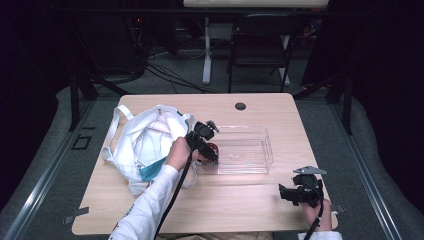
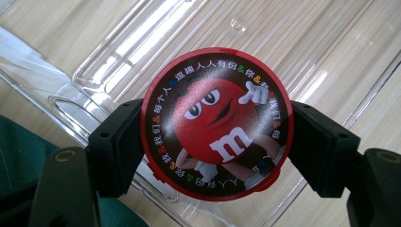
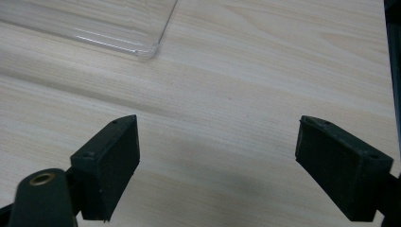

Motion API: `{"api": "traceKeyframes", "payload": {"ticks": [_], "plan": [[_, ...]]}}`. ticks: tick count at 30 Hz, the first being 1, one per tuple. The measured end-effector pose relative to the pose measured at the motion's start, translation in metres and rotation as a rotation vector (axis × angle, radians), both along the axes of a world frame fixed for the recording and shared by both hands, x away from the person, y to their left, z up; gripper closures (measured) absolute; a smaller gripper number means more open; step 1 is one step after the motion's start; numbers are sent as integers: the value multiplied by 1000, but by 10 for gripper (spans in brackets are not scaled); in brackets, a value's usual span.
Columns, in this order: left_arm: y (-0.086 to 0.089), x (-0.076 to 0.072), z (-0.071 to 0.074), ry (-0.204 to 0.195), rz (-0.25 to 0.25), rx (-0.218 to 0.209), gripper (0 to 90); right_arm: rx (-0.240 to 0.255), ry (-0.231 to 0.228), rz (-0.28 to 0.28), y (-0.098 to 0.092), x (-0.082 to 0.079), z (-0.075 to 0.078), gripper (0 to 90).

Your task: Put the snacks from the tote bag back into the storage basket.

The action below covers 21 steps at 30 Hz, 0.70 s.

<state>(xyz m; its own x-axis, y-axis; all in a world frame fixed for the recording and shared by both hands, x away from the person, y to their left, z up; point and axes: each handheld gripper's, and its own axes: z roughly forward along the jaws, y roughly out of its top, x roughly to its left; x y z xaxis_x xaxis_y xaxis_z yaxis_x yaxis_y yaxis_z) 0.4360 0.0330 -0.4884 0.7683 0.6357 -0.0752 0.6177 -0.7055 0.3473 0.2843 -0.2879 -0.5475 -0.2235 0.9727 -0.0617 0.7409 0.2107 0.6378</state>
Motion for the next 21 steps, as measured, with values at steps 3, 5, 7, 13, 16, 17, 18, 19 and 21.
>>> {"api": "traceKeyframes", "payload": {"ticks": [3,5,7,13,16,17,18,19,21], "plan": [[-1,0,-1,-1,-2,9,258,0,0,1,0,0,0,141],[-2,0,-2,3,-4,15,258,0,-3,3,0,0,0,141],[-3,0,-3,2,-3,16,258,1,0,1,0,0,0,141],[-3,0,-5,4,-7,25,257,0,0,1,0,0,0,141],[-4,-1,-5,4,-5,19,257,0,-3,3,0,0,0,141],[-4,-1,-5,6,-7,19,258,0,0,1,0,0,0,141],[-4,-1,-5,4,-7,25,258,2,2,4,0,0,0,141],[-4,-1,-5,4,-6,25,258,1,0,8,0,0,0,141],[-4,-1,-4,4,-6,26,258,1,-1,7,0,0,0,140]]}}
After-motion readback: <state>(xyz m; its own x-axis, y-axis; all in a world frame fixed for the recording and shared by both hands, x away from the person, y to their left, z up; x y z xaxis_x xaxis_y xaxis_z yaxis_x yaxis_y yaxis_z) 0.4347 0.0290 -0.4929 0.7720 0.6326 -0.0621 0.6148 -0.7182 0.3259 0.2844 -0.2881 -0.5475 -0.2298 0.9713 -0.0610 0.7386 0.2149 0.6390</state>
